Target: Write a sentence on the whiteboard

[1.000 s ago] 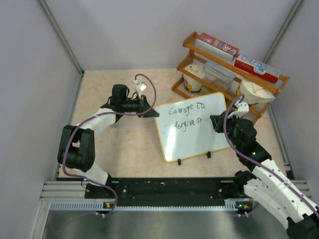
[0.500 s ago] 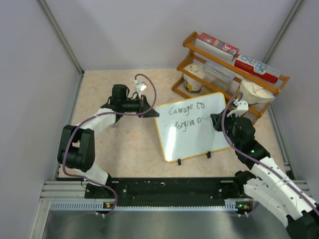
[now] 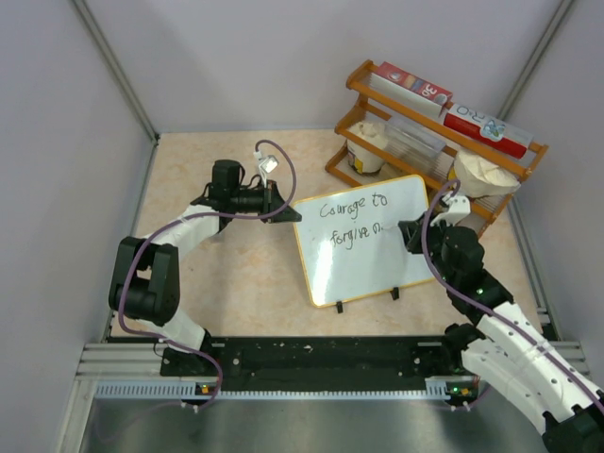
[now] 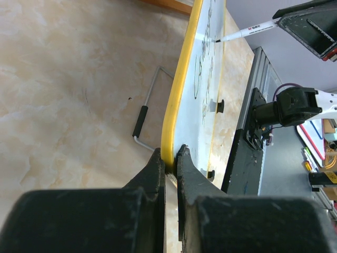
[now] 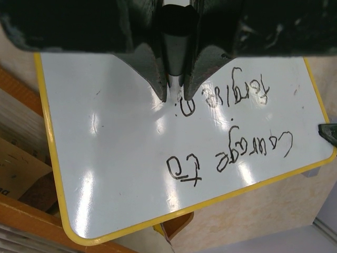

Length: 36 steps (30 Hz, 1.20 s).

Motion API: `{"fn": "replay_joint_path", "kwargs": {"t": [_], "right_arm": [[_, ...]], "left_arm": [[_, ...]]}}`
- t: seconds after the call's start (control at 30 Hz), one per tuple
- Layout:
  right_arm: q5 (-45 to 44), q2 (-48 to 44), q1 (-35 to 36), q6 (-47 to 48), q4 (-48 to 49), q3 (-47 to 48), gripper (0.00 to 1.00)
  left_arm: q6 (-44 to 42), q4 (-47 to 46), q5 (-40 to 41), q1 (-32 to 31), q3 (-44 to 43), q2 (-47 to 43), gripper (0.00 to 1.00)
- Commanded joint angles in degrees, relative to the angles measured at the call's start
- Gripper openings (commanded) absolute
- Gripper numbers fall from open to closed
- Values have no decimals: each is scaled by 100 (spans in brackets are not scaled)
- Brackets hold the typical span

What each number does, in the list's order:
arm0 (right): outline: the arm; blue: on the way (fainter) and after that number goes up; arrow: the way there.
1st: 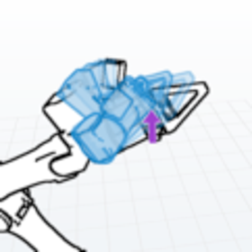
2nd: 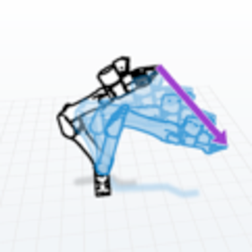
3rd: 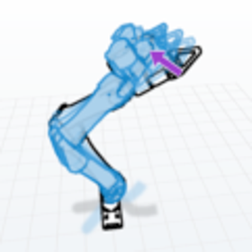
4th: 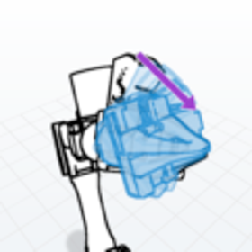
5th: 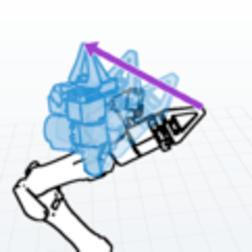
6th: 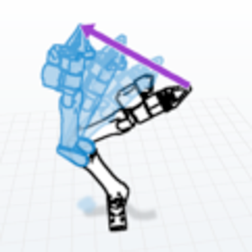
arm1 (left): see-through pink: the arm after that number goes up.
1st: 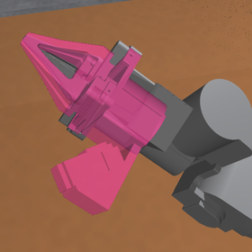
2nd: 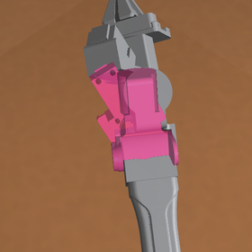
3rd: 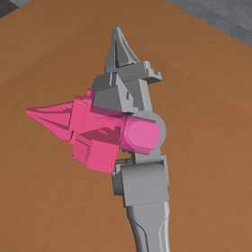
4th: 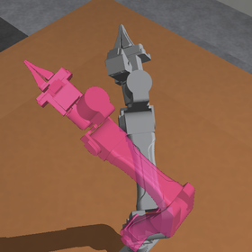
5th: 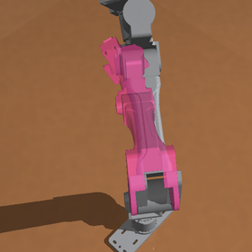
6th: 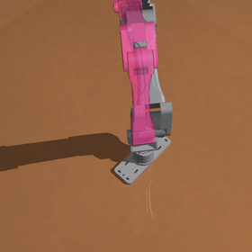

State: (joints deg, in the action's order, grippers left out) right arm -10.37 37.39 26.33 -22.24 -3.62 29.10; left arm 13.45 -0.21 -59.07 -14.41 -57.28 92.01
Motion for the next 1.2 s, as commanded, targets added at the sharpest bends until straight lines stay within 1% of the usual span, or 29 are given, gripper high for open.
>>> {"fn": "replay_joint_path", "kwargs": {"t": [0.0,0.37,0.6,1.03,1.17], "right_arm": [[105,-153,-66,-114,-139,-124,0],[-70,-179,-66,-79,-218,-133,0],[-360,-91,-66,-26,-210,-19,0],[-606,155,-66,-35,98,157,0],[-510,295,-66,-44,247,201,0]], "left_arm": [[-1108,258,519,-343,296,168,0],[-1108,267,519,-343,305,151,0],[-1099,249,502,-343,313,151,0],[-1108,267,537,-343,322,116,0],[-1117,258,519,-343,314,142,0]]}}
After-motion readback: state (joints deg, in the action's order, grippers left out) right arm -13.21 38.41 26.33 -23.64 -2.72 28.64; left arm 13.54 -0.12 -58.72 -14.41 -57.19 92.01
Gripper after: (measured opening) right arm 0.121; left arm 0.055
